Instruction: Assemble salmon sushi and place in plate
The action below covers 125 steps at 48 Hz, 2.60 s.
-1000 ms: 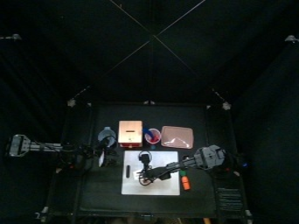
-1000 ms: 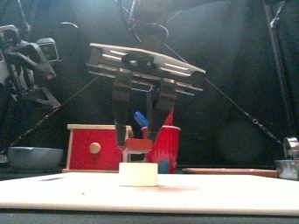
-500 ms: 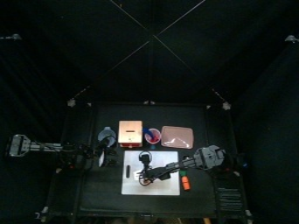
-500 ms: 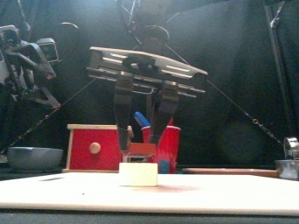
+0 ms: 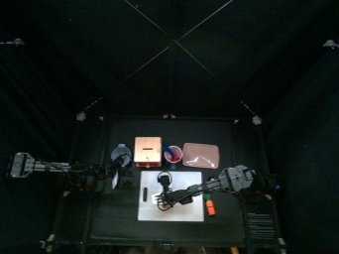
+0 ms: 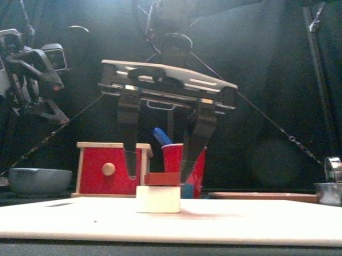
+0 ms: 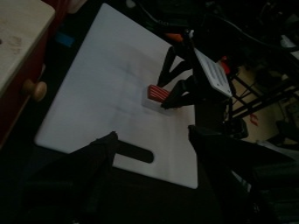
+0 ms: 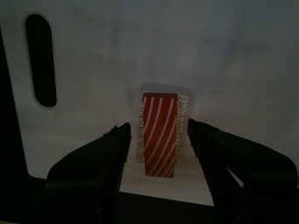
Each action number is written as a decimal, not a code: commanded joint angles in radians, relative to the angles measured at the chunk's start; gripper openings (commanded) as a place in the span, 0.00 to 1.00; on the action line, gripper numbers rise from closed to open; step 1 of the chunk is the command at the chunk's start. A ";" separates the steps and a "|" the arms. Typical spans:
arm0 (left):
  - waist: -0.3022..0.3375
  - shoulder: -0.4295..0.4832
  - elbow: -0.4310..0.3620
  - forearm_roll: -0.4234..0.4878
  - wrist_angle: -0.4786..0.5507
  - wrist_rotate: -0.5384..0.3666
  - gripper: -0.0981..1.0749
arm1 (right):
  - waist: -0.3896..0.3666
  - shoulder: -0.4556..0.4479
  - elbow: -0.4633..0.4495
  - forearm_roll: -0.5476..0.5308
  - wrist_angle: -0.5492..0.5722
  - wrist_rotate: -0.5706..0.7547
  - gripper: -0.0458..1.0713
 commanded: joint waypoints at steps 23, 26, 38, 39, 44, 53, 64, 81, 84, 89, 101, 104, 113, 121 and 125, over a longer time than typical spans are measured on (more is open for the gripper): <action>0.002 0.002 -0.008 0.000 -0.003 0.002 0.92 | 0.015 -0.083 -0.043 -0.049 0.023 -0.009 0.55; 0.002 0.002 -0.008 0.000 -0.003 0.002 0.92 | 0.017 -0.083 -0.040 -0.048 0.023 -0.011 0.54; 0.002 0.002 -0.006 0.000 -0.003 0.002 0.92 | 0.026 -0.083 -0.025 -0.021 0.023 -0.015 0.53; 0.002 0.002 -0.006 0.000 -0.003 0.002 0.92 | 0.025 -0.081 -0.023 -0.021 0.023 -0.015 0.53; 0.002 0.002 -0.006 -0.002 -0.003 0.002 0.92 | 0.025 -0.077 -0.006 -0.017 0.021 -0.014 0.53; 0.002 0.002 -0.005 0.000 -0.005 0.002 0.92 | 0.025 -0.074 0.009 -0.011 0.017 -0.006 0.53; 0.002 0.002 -0.003 0.000 -0.003 0.002 0.92 | 0.025 -0.061 0.005 -0.009 0.003 -0.005 0.53; 0.002 0.002 -0.003 -0.002 -0.003 0.002 0.92 | 0.025 -0.038 0.006 0.003 -0.020 -0.005 0.53; 0.002 0.002 0.000 -0.002 -0.003 0.002 0.92 | 0.025 -0.037 0.009 0.011 -0.021 -0.005 0.53; 0.002 0.002 0.003 -0.002 -0.003 0.002 0.92 | 0.025 -0.035 0.006 0.006 -0.020 -0.006 0.53; 0.002 0.002 0.003 0.000 -0.003 0.002 0.92 | 0.025 -0.061 -0.034 -0.040 0.014 -0.005 0.55; 0.002 0.002 0.003 -0.002 -0.003 0.002 0.92 | 0.025 -0.067 -0.040 -0.043 0.049 -0.005 0.56; 0.003 0.000 0.005 0.002 -0.003 0.003 0.92 | 0.026 -0.069 -0.057 -0.043 0.123 -0.003 0.70; 0.012 0.002 0.009 0.005 -0.003 0.003 0.92 | 0.026 -0.051 -0.067 -0.043 0.123 -0.002 0.87; 0.014 0.000 0.012 0.002 -0.005 0.003 0.92 | 0.026 -0.035 -0.078 -0.041 0.121 -0.002 0.92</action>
